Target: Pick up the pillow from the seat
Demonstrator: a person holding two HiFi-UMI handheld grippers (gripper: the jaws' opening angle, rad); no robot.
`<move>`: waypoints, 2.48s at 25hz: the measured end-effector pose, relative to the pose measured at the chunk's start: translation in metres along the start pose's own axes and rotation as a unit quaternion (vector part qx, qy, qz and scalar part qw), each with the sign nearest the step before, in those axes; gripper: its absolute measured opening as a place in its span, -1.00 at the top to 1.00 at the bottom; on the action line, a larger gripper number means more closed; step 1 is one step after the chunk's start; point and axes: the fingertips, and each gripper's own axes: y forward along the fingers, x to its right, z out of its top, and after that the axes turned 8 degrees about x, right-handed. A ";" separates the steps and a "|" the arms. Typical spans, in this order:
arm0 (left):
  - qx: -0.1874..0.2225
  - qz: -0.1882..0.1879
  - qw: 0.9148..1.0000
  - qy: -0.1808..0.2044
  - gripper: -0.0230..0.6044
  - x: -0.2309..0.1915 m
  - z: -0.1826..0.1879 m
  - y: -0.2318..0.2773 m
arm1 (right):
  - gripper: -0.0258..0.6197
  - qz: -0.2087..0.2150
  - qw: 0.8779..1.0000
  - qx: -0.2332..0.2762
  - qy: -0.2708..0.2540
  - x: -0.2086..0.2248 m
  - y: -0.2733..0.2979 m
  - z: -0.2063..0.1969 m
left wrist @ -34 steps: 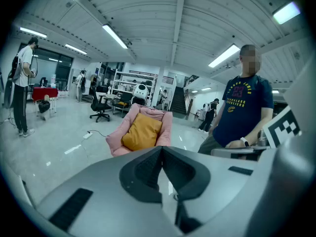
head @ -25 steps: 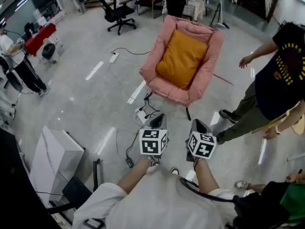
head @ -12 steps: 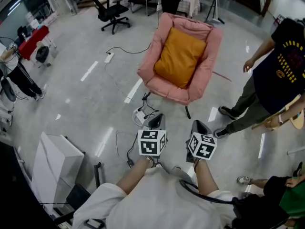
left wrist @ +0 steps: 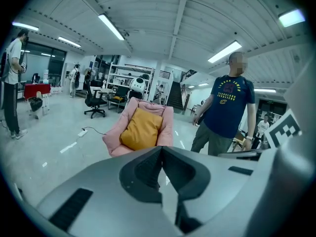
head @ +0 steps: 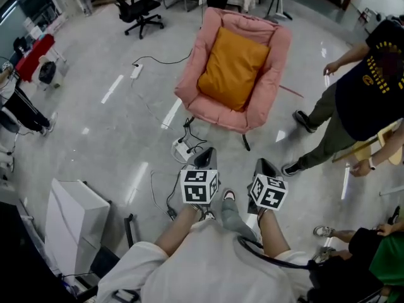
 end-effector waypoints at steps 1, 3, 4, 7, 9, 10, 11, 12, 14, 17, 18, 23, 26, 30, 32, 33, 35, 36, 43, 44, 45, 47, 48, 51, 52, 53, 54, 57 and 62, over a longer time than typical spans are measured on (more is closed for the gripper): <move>0.000 0.001 1.000 0.000 0.90 0.000 0.001 0.005 | 0.83 0.001 1.000 -0.001 -0.001 0.001 0.005 0.001; 0.000 0.003 1.000 0.003 0.90 0.000 0.002 0.015 | 0.83 0.005 1.000 -0.002 -0.004 0.004 0.017 0.006; -0.001 0.005 1.000 0.004 0.90 -0.001 0.004 0.020 | 0.83 0.009 1.000 -0.002 -0.006 0.005 0.023 0.009; -0.001 0.013 1.000 0.007 0.90 -0.002 0.015 0.041 | 0.83 0.023 1.000 -0.006 -0.008 0.008 0.045 0.024; -0.001 0.018 1.000 0.008 0.90 -0.003 0.022 0.056 | 0.83 0.030 0.999 -0.007 -0.008 0.013 0.061 0.034; 0.000 0.021 1.000 0.010 0.90 -0.003 0.026 0.064 | 0.83 0.033 0.999 -0.007 -0.009 0.016 0.069 0.039; 0.001 0.024 1.000 0.010 0.90 -0.003 0.029 0.071 | 0.83 0.036 0.999 -0.007 -0.011 0.019 0.076 0.045; 0.002 0.026 1.000 0.011 0.90 -0.002 0.032 0.078 | 0.83 0.039 0.999 -0.005 -0.012 0.022 0.083 0.050; 0.006 0.032 0.999 0.012 0.90 -0.001 0.038 0.091 | 0.83 0.044 0.999 -0.002 -0.013 0.030 0.096 0.061; 0.007 0.041 0.999 0.013 0.90 -0.001 0.042 0.111 | 0.83 0.053 0.998 -0.003 -0.015 0.040 0.117 0.071; 0.006 0.044 0.999 0.013 0.90 -0.001 0.042 0.116 | 0.83 0.056 0.998 -0.005 -0.015 0.043 0.122 0.073; -0.002 0.056 0.998 0.014 0.90 0.001 0.044 0.137 | 0.83 0.064 0.998 -0.016 -0.015 0.056 0.144 0.079; -0.007 0.062 0.998 0.014 0.90 0.000 0.044 0.148 | 0.83 0.065 0.998 -0.022 -0.014 0.064 0.154 0.082; -0.012 0.066 0.998 0.010 0.90 0.001 0.042 0.160 | 0.83 0.066 0.997 -0.030 -0.014 0.071 0.163 0.079; -0.011 0.067 0.998 0.008 0.90 0.000 0.043 0.166 | 0.83 0.066 0.997 -0.033 -0.016 0.072 0.167 0.080; -0.010 0.068 0.998 0.007 0.90 0.000 0.045 0.168 | 0.83 0.067 0.997 -0.035 -0.017 0.072 0.169 0.081; -0.008 0.068 0.998 0.007 0.90 0.000 0.049 0.173 | 0.83 0.068 0.997 -0.036 -0.019 0.072 0.174 0.083; -0.008 0.067 0.998 0.007 0.90 0.000 0.051 0.175 | 0.83 0.069 0.997 -0.037 -0.019 0.072 0.176 0.084; -0.010 0.068 0.998 0.004 0.90 -0.015 0.054 0.200 | 0.83 0.068 0.997 -0.039 -0.024 0.071 0.200 0.091; -0.009 0.067 0.998 0.004 0.90 -0.017 0.056 0.206 | 0.83 0.066 0.997 -0.039 -0.025 0.073 0.204 0.093; -0.008 0.066 0.998 0.004 0.90 -0.019 0.058 0.212 | 0.83 0.063 0.997 -0.039 -0.025 0.075 0.209 0.095; -0.008 0.061 0.998 0.005 0.90 -0.022 0.063 0.225 | 0.83 0.056 0.997 -0.040 -0.025 0.079 0.220 0.100; -0.009 0.058 0.998 0.005 0.90 -0.024 0.065 0.232 | 0.83 0.053 0.997 -0.040 -0.024 0.080 0.226 0.103; -0.007 0.054 0.998 0.007 0.90 -0.033 0.076 0.250 | 0.83 0.052 0.998 -0.039 -0.027 0.075 0.247 0.115; -0.007 0.054 0.998 0.006 0.90 -0.037 0.079 0.256 | 0.83 0.052 0.997 -0.038 -0.029 0.072 0.254 0.120; -0.008 0.055 0.998 0.006 0.90 -0.042 0.082 0.261 | 0.83 0.053 0.997 -0.038 -0.030 0.069 0.261 0.123; -0.011 0.055 0.998 0.006 0.90 -0.047 0.084 0.266 | 0.83 0.054 0.997 -0.038 -0.030 0.066 0.268 0.127; -0.016 0.050 0.999 0.006 0.90 -0.062 0.092 0.282 | 0.83 0.052 0.997 -0.039 -0.029 0.058 0.285 0.135; -0.017 0.038 0.999 0.005 0.90 -0.085 0.112 0.315 | 0.83 0.059 0.998 -0.026 0.013 0.050 0.317 0.153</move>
